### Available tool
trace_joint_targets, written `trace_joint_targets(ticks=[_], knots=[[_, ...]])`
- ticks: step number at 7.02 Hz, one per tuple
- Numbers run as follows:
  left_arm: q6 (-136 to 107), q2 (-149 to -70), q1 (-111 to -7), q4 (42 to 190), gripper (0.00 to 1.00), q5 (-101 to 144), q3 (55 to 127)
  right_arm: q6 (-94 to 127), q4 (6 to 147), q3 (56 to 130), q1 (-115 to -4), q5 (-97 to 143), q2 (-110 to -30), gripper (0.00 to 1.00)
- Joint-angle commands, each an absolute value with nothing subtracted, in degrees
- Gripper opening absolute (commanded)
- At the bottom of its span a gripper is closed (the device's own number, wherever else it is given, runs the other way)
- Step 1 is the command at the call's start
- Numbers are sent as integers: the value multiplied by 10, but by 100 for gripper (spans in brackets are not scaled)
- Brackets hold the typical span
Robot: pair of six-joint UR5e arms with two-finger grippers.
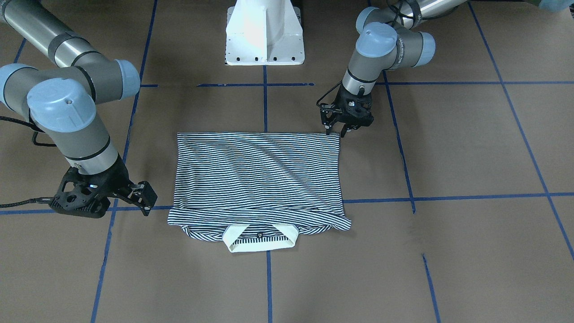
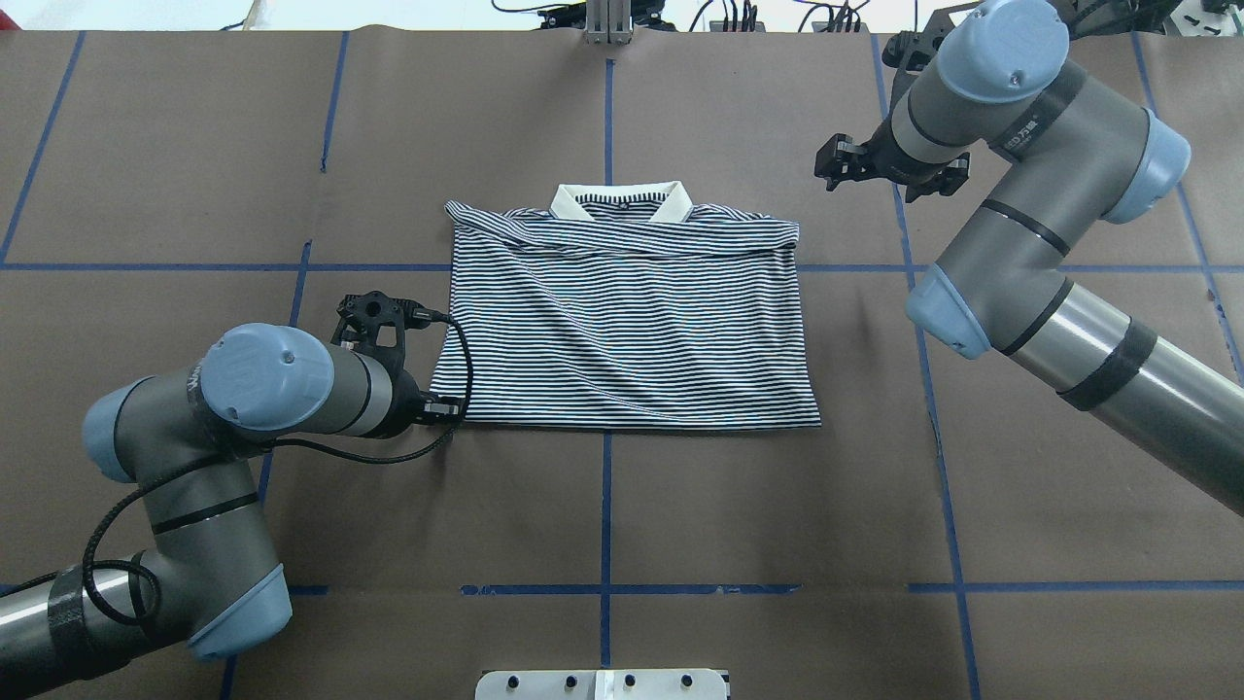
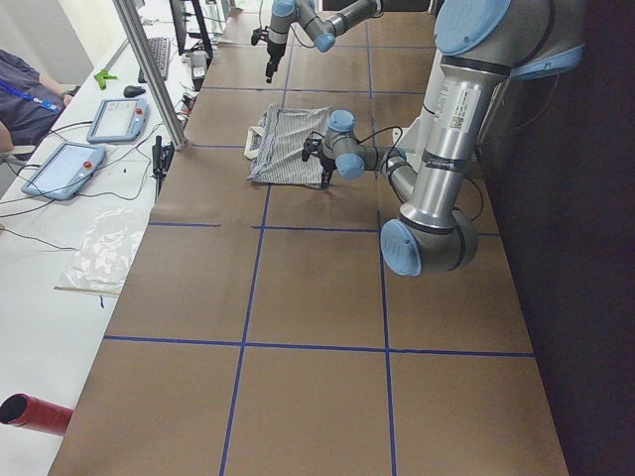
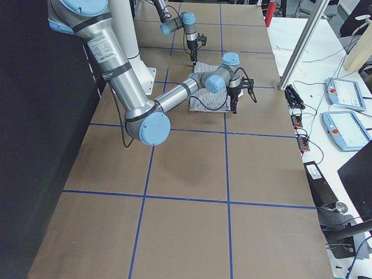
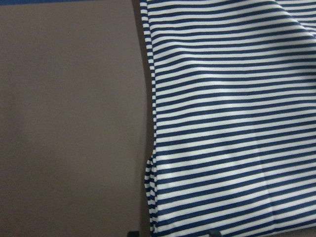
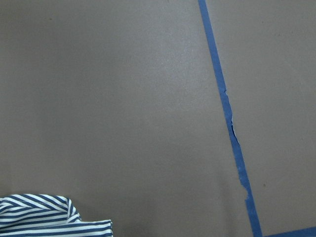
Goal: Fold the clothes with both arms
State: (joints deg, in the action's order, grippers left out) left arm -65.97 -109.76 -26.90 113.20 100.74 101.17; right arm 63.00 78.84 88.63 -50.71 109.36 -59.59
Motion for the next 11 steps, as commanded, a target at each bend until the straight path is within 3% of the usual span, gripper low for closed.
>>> trace_joint_targets(ticks=[1,3,4,5,6,9,11], knots=[[-659,-1099,-269,1132,46,1008,1009,629,788,885,-507,1093,-596,100],[-659,-1100,-269,1132,45,1008,1009,629,788,885,-507,1092,-597,100],[-660,-1103,-269,1132,32,1008,1006,629,788,884,-507,1092,-597,100],[-659,-1103,-269,1132,9,1008,1005,629,788,884,-507,1092,-597,100],[-657,-1102,-269,1132,0,1006,1005,629,788,885,-507,1092,-596,100],[-605,-1097,-298,1131,0,1005,1009,631,788,885,-506,1092,-596,100],[-499,-1105,-376,1136,0,1006,937,632,788,884,-505,1092,-596,100]])
